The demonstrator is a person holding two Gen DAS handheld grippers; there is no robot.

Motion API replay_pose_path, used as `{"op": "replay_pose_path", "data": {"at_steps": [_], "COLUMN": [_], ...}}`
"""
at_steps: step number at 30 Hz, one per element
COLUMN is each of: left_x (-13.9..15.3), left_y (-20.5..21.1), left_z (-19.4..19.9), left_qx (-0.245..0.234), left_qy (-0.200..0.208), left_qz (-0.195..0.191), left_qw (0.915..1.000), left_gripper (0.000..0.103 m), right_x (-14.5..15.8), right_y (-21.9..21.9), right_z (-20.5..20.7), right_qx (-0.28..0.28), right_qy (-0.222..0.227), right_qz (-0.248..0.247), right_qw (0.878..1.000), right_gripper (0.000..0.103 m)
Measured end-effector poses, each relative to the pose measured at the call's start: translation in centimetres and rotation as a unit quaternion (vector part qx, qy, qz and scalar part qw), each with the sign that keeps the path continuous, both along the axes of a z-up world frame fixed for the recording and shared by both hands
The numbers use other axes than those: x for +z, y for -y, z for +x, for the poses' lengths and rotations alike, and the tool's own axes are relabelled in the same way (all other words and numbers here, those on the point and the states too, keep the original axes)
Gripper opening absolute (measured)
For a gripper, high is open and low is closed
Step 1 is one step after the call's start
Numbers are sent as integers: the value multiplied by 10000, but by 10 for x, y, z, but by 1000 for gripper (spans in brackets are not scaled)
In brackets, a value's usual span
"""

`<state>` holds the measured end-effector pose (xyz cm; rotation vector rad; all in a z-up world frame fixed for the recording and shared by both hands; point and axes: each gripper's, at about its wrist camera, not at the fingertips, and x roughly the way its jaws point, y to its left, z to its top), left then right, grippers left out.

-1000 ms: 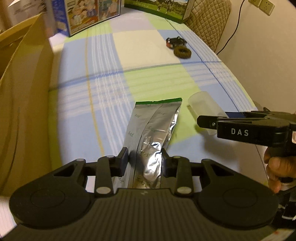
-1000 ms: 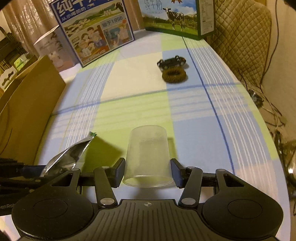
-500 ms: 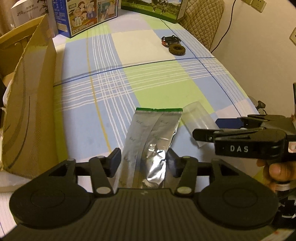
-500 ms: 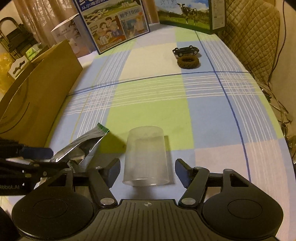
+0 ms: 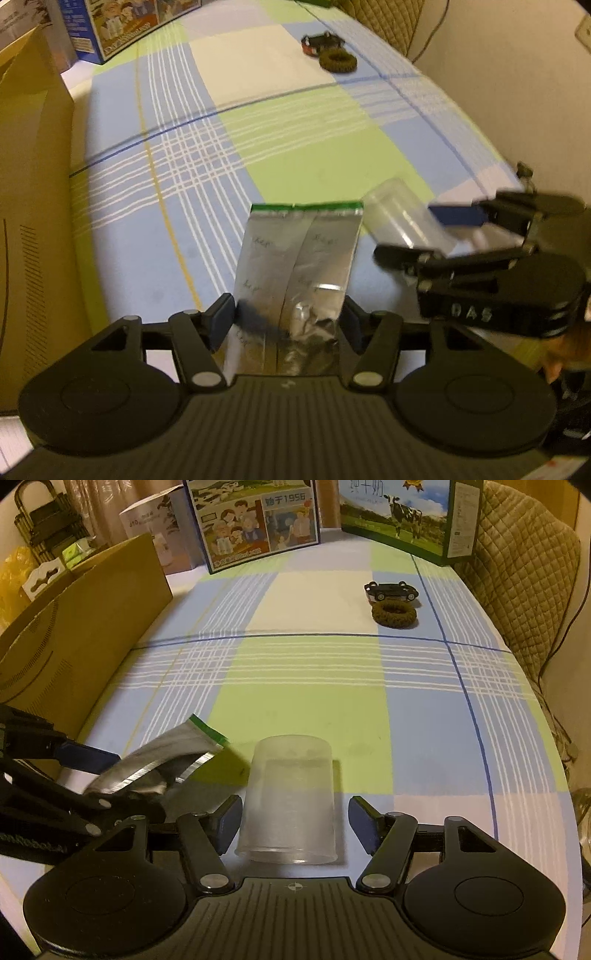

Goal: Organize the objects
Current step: 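Lift and carry the foil bag and clear cup toward the cardboard box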

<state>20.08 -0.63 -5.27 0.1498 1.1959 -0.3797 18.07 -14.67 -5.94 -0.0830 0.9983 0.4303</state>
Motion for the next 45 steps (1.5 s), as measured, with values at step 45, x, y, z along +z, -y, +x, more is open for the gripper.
{"op": "replay_pose_path", "data": {"at_steps": [45], "left_x": [110], "left_y": [-33], "left_z": [-84], "left_qx": [331], "left_qy": [790], "left_qz": [-582], "left_qw": [9946], "left_gripper": [38], "right_x": [100], "right_y": [5], "right_z": [-93], "right_qx": [-239], "right_qy": [704], "right_qz": [500], "right_qw": [9960], "right_gripper": [49]}}
